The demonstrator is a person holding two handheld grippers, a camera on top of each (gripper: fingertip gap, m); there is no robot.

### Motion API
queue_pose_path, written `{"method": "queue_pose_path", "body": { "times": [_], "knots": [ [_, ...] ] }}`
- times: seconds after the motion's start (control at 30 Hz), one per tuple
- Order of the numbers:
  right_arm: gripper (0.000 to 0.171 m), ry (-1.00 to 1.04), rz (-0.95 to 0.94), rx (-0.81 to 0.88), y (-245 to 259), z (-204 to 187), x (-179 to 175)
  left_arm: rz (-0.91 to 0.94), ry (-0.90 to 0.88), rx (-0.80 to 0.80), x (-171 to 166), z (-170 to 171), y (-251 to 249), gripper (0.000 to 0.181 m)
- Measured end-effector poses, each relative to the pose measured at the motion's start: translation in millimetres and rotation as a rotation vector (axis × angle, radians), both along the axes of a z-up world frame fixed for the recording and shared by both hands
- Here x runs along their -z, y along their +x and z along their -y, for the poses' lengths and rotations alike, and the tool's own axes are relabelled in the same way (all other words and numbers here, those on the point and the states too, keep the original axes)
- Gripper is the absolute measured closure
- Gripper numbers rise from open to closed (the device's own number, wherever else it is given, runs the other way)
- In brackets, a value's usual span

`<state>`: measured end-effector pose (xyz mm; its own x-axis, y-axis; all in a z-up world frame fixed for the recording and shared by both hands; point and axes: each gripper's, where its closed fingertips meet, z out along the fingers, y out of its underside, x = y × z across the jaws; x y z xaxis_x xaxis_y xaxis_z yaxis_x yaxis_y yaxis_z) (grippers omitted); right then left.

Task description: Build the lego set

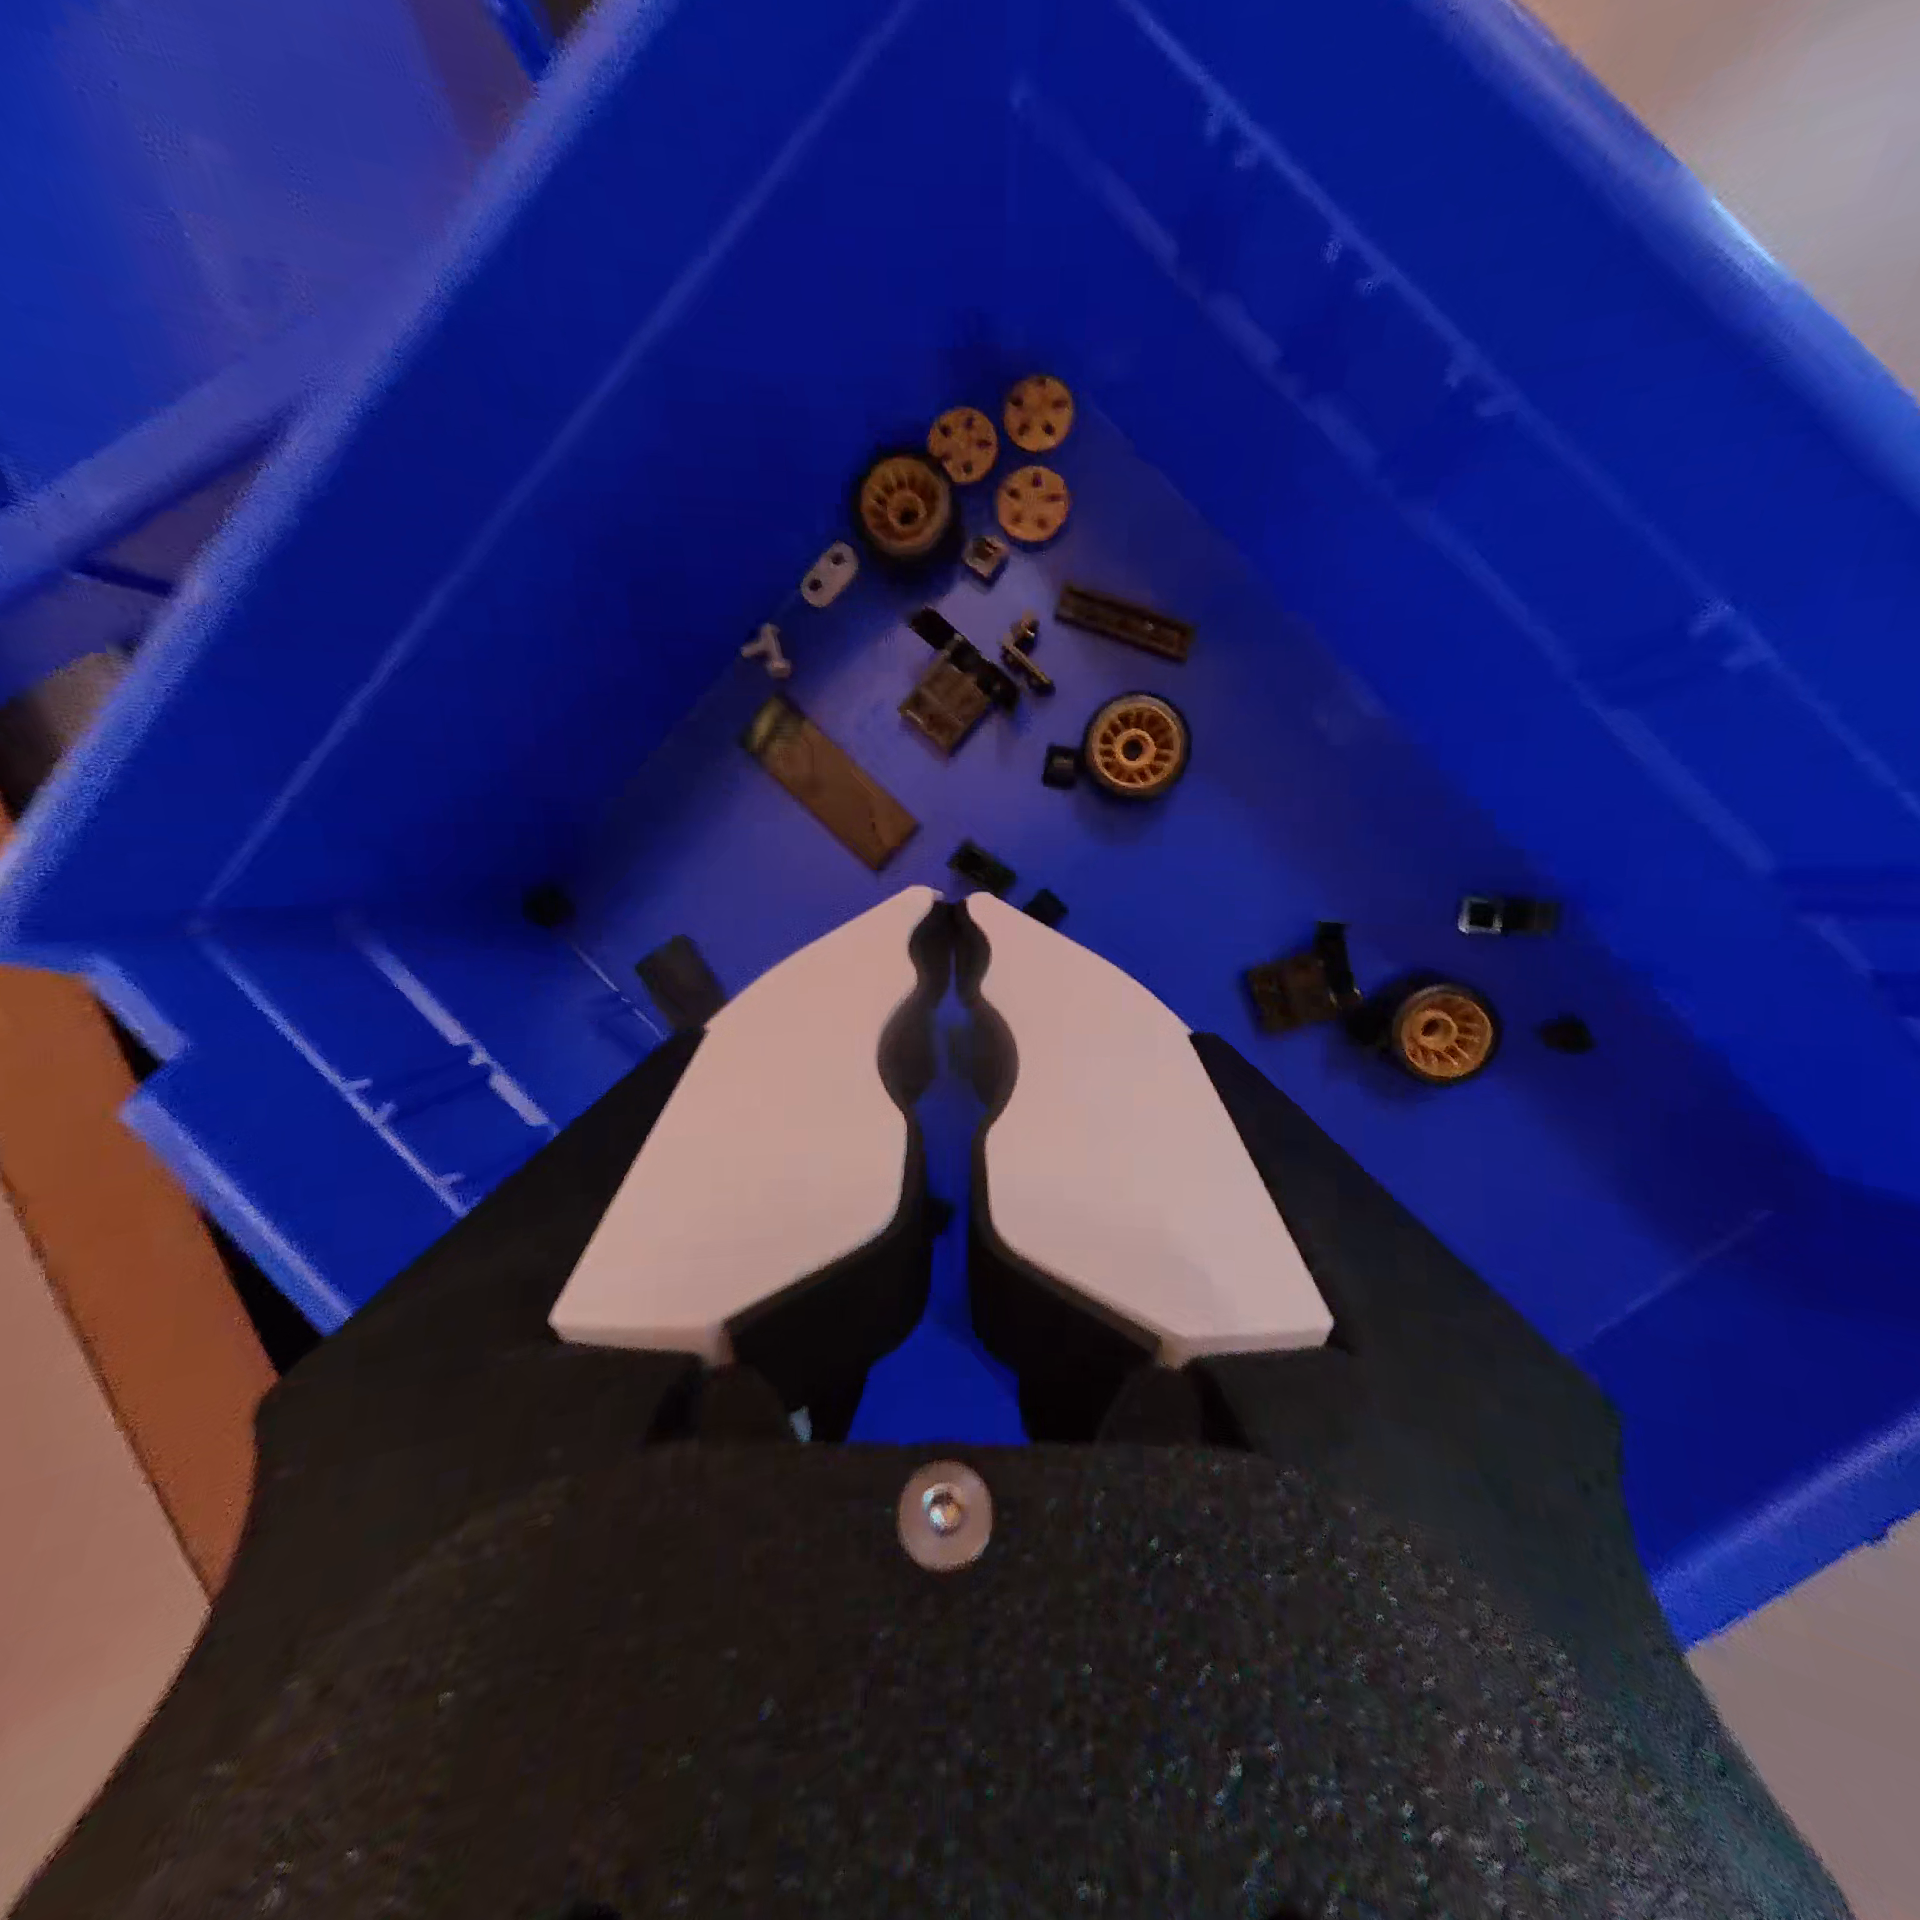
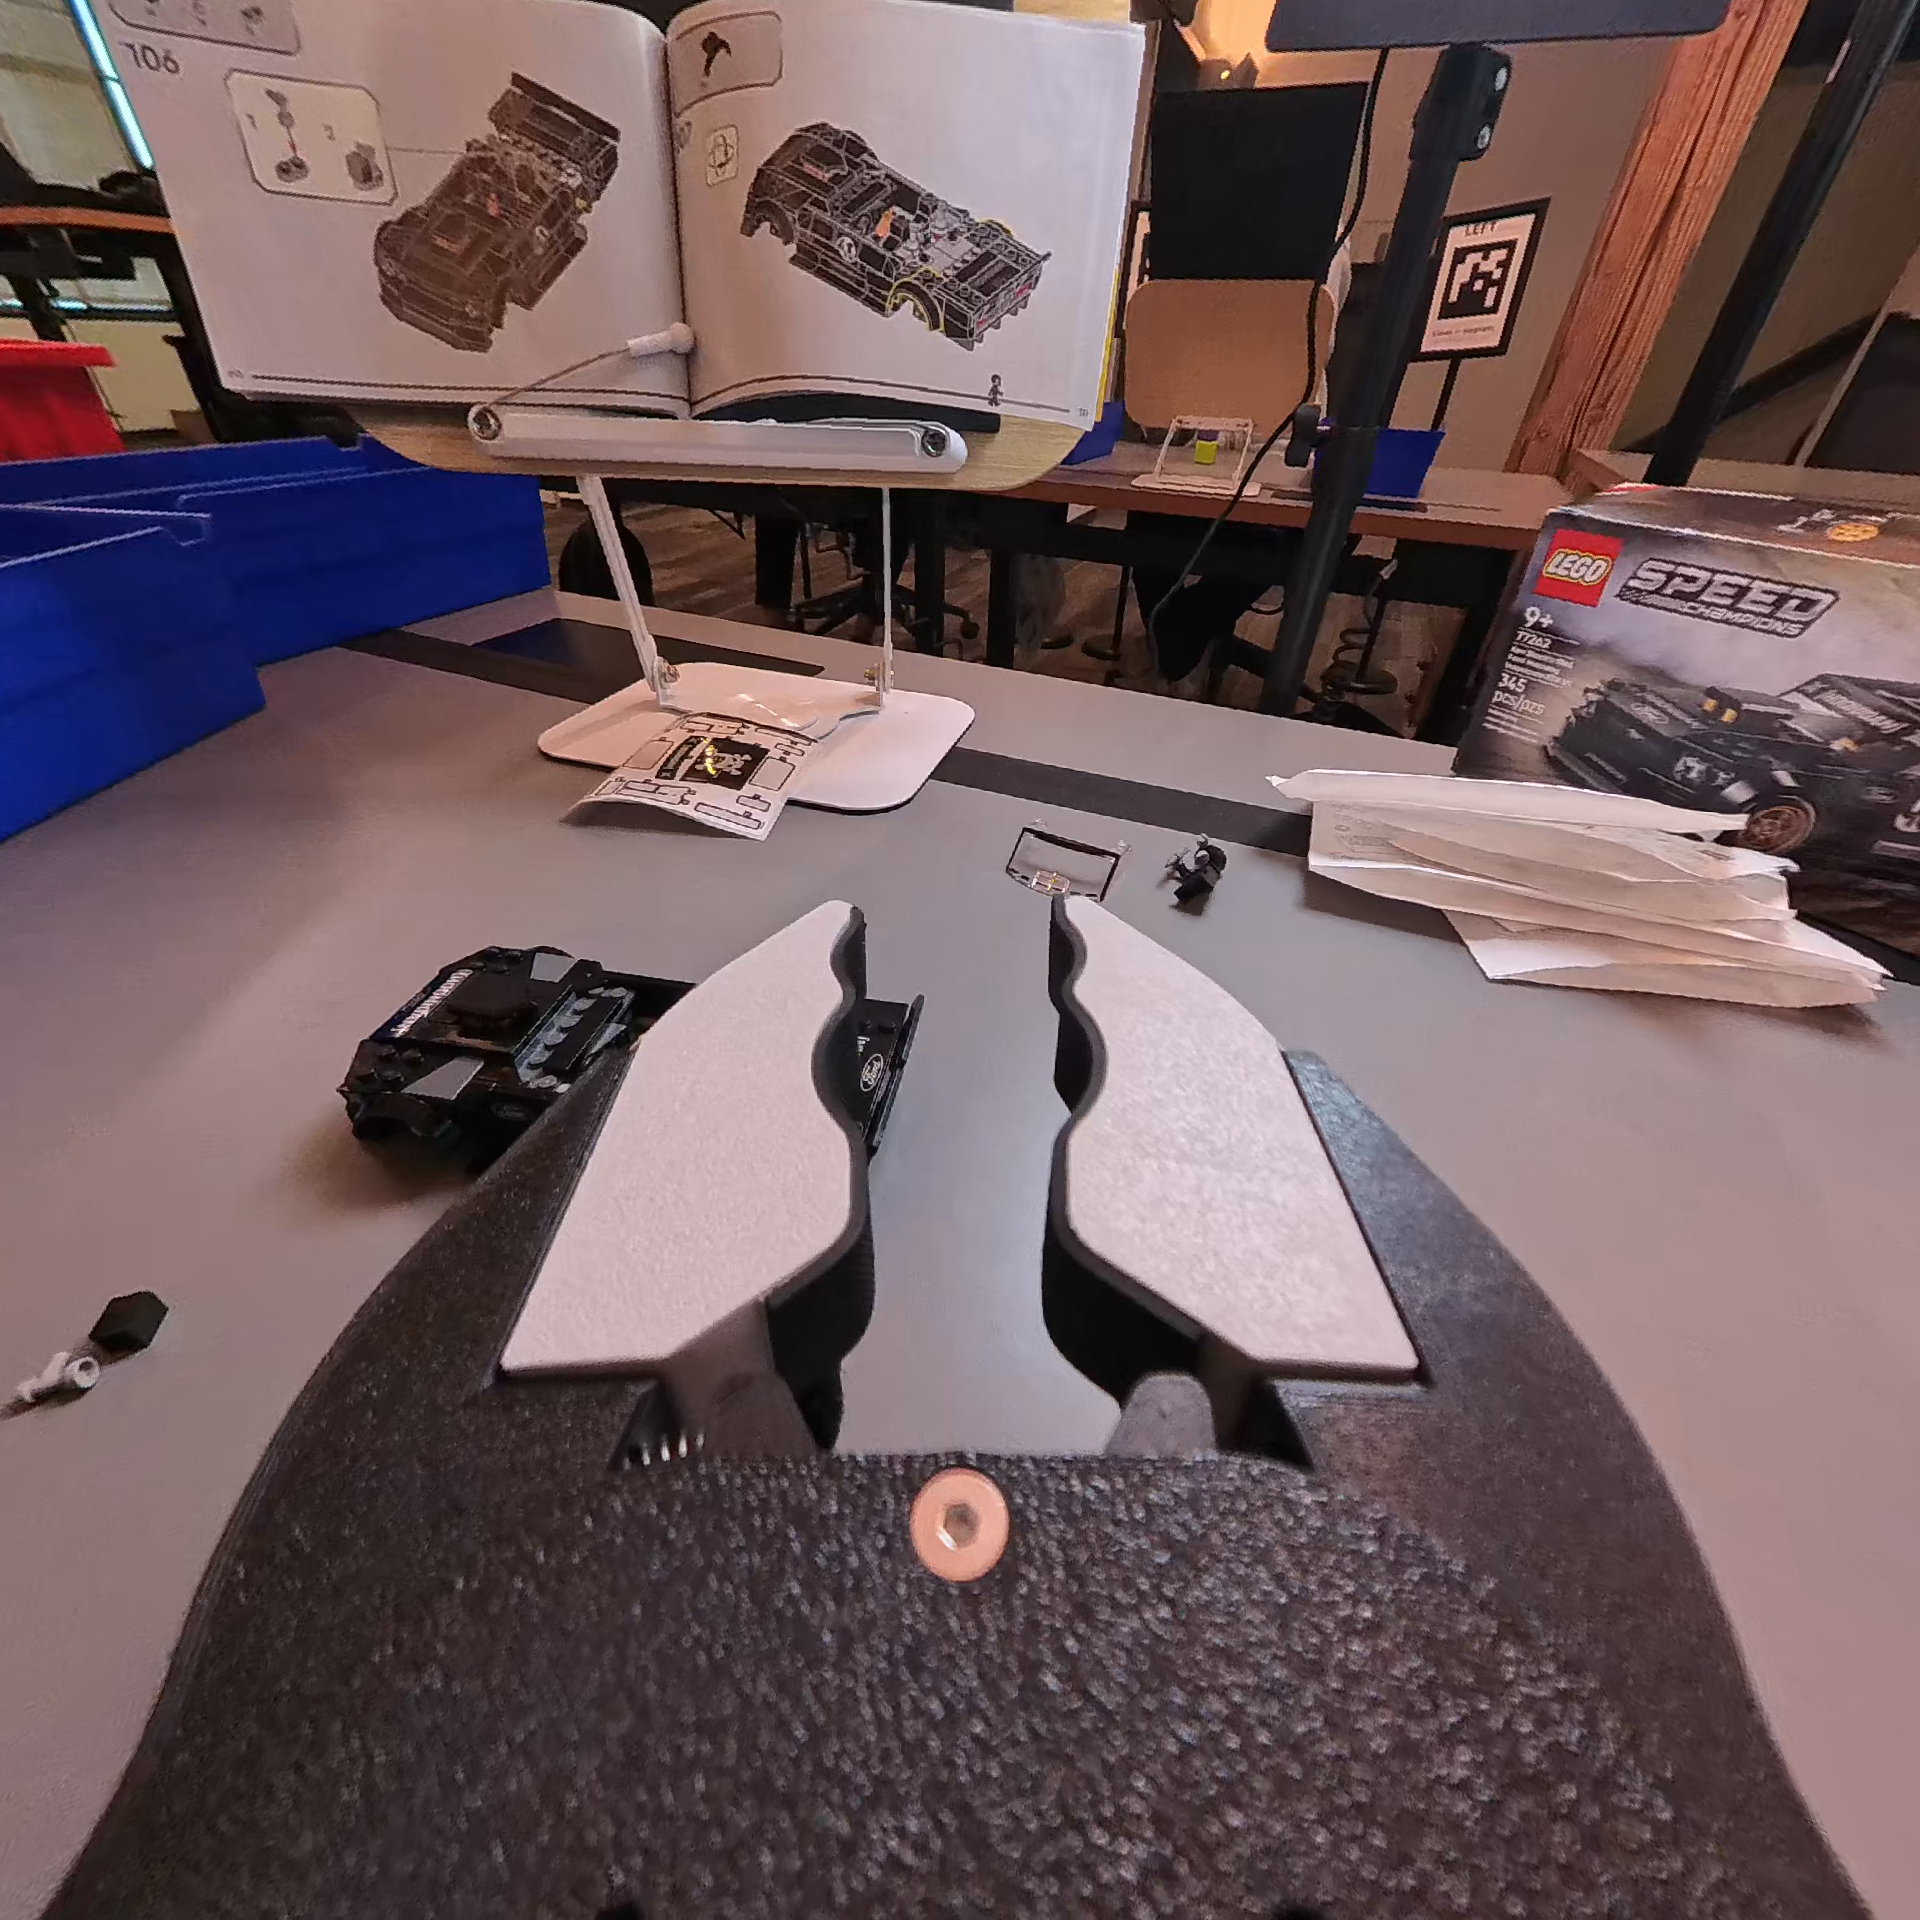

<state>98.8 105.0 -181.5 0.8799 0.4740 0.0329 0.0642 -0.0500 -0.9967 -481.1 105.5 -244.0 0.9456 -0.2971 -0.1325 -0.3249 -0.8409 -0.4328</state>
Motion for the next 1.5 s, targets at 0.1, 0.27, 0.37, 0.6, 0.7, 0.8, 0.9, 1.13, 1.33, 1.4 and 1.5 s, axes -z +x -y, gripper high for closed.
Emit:
{"method": "queue_pose_path", "body": {
  "times": [0.1,0.27,0.37,0.6,0.7,0.8,0.9,1.13,1.33,1.4,1.5],
  "knots": [
    [0.137,0.009,0.009,0.005,-0.3,0.9,-1.2,0.008,-0.056,0.031,10.7,7.7,7.7,0.174],
    [0.137,0.014,0.004,0.014,2.4,2.5,-2.6,0.002,-0.129,0.057,30.7,13.9,10.8,0.166],
    [0.137,0.013,0.001,0.014,3.0,2.7,-2.6,0.009,-0.159,0.063,36.9,13.9,13.2,0.162],
    [0.137,0.012,-0.002,0.013,3.7,2.8,-2.5,-0.042,-0.220,0.068,40.0,17.5,5.0,0.156],
    [0.137,0.011,-0.007,0.009,3.4,2.7,-2.6,-0.064,-0.296,0.074,48.9,25.7,0.7,0.153],
    [0.137,0.011,-0.006,0.010,3.8,2.7,-2.6,-0.058,-0.310,0.095,50.4,25.8,2.8,0.167],
    [0.138,0.010,-0.009,0.011,4.9,2.8,-2.6,-0.091,-0.282,0.099,48.2,19.1,-1.2,0.167],
    [0.138,0.009,-0.010,0.015,4.8,1.9,-2.5,-0.096,-0.200,0.069,36.4,10.4,-4.2,0.167],
    [0.137,0.057,-0.018,0.068,13.7,2.4,-11.5,-0.118,-0.184,0.069,37.3,13.7,-3.6,0.159],
    [0.137,0.069,-0.026,0.077,16.2,3.1,-14.4,-0.121,-0.158,0.064,33.9,11.6,-3.5,0.156],
    [0.137,0.071,-0.030,0.078,17.0,3.5,-14.9,-0.109,-0.125,0.057,28.2,10.1,-1.3,0.154]
  ]
}}
